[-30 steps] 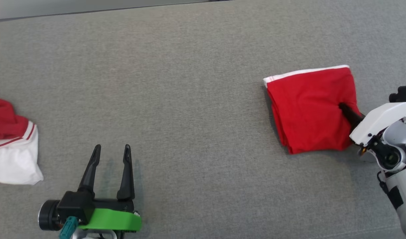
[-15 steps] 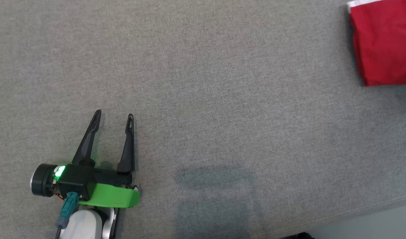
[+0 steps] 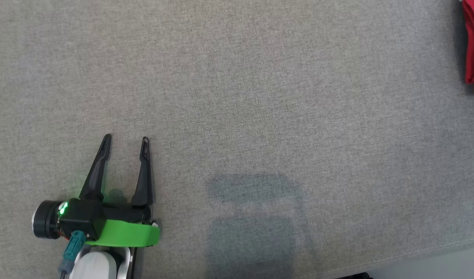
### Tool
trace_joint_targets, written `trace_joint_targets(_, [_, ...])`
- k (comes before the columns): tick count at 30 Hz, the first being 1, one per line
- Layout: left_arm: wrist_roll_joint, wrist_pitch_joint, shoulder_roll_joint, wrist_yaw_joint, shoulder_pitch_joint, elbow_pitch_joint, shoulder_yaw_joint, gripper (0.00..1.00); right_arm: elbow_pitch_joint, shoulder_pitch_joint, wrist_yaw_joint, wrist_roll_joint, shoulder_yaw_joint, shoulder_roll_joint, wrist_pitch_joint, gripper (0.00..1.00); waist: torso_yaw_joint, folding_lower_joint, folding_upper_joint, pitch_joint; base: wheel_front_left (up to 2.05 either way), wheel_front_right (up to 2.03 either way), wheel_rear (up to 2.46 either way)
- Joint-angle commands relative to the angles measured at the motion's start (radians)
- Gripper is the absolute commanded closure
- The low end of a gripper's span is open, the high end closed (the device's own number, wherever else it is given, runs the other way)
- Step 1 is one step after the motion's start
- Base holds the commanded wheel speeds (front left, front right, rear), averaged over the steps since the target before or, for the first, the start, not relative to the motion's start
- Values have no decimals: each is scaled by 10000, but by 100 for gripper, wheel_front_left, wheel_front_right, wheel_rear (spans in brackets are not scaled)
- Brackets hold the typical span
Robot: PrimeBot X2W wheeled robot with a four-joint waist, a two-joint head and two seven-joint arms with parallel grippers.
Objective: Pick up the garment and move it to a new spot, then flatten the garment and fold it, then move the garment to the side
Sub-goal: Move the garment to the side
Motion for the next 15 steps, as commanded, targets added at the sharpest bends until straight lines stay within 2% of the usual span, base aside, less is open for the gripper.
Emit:
trace_joint_targets(1, [-99,10,-29,56,242,90,79,0,-80,224,-3,-214,61,154,-480,0,-149,-2,0,-881,0,0,0])
trace_joint_targets(4, [-362,10,-78,64,587,270,181,0,-506,750,-3,-649,210,413,-1174,0,-214,-2,0,-1873,0,0,0])
trace_joint_targets(7, [-589,8,-113,72,1089,450,321,0,-1353,1556,-3,-1113,373,849,-1423,0,-280,-2,0,-2927,0,0,0])
trace_joint_targets(11, [-845,8,-148,96,1692,577,566,0,-3205,3123,-3,-1860,186,1452,-1480,0,-220,-2,0,-4132,0,0,0])
trace_joint_targets(15, [-1091,8,-156,77,1980,700,712,0,-5179,5238,-3,-2746,-676,2519,-1478,0,73,-2,0,-4901,0,0,0])
